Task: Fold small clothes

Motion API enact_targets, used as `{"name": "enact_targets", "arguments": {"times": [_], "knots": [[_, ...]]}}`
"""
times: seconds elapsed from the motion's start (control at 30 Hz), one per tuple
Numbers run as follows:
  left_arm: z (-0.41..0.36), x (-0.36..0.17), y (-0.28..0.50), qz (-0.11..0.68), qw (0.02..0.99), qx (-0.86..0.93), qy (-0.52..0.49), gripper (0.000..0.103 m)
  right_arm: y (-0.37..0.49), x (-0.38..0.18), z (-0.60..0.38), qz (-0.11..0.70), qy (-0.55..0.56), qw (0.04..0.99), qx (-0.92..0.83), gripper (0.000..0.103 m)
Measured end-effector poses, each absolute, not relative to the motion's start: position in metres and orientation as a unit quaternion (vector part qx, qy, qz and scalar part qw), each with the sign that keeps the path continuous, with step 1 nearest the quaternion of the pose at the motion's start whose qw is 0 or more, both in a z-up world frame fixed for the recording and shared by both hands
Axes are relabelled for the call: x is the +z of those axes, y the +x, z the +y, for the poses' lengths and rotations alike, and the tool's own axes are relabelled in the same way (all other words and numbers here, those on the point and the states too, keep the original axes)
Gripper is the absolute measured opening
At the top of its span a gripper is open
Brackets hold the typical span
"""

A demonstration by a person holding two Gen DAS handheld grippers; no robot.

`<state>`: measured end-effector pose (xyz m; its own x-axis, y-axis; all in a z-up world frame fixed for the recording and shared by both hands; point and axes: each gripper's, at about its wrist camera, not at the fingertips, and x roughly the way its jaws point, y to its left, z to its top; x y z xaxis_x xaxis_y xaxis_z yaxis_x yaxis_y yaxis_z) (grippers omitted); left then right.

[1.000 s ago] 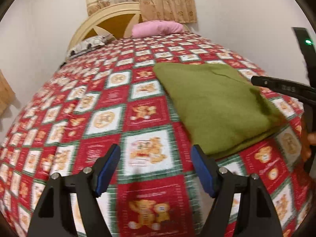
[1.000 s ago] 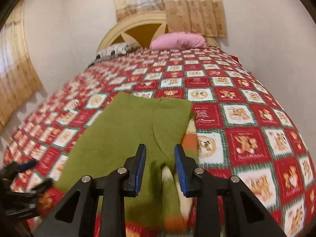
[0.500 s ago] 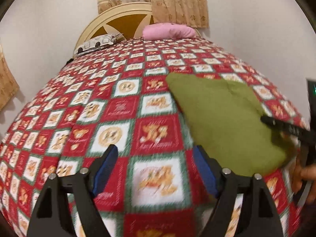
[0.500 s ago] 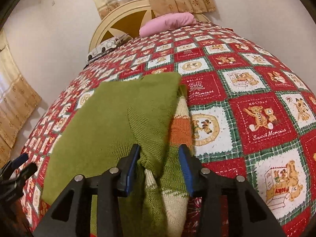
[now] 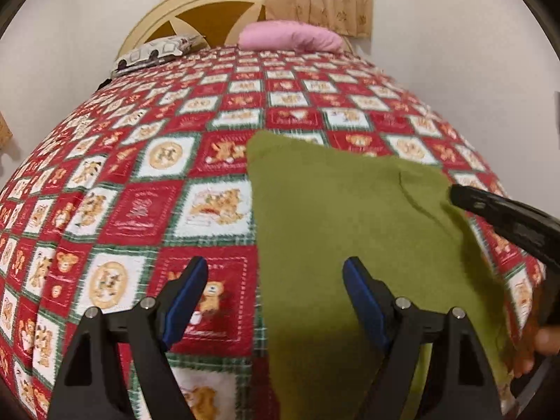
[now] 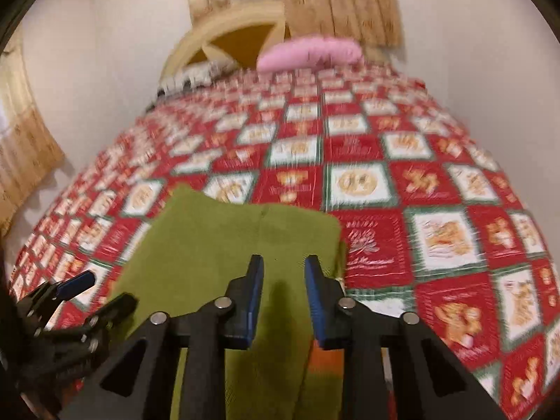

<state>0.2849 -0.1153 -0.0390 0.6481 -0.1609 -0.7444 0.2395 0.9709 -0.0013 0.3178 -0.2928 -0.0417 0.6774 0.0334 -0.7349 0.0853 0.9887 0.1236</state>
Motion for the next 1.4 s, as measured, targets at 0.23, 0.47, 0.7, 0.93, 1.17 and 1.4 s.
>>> {"name": "enact_targets", "arguments": {"times": [0.23,0.47,0.7,0.93,1.17,1.4], "knots": [[-0.13,-0.053,0.282,0.371,0.92,-0.094,0.09,0.094,0.329,-0.065,-0.302,0.41,0.065,0.909,-0.026,0.023],[-0.123,-0.054,0.289,0.384,0.916,-0.09,0.07,0.102,0.327,-0.06,-0.302,0.408,0.065,0.91,-0.031,0.024],[-0.123,-0.051,0.282,0.386,0.916,-0.087,0.074,0.103,0.256,-0.026,-0.307,0.326,0.13,0.935,-0.055,0.024],[-0.121,-0.046,0.264,0.381,0.918,-0.083,0.075,0.103,0.216,-0.054,-0.303,0.341,0.135,0.928,-0.066,0.032],[-0.112,-0.04,0.261,0.403,0.906,-0.111,0.065,0.103,0.209,-0.071,-0.333,0.339,0.231,0.91,-0.054,0.039],[-0.095,-0.017,0.285,0.408,0.896,-0.172,-0.042,0.103,0.206,-0.051,-0.348,0.309,0.291,0.906,0.004,0.066]]}}
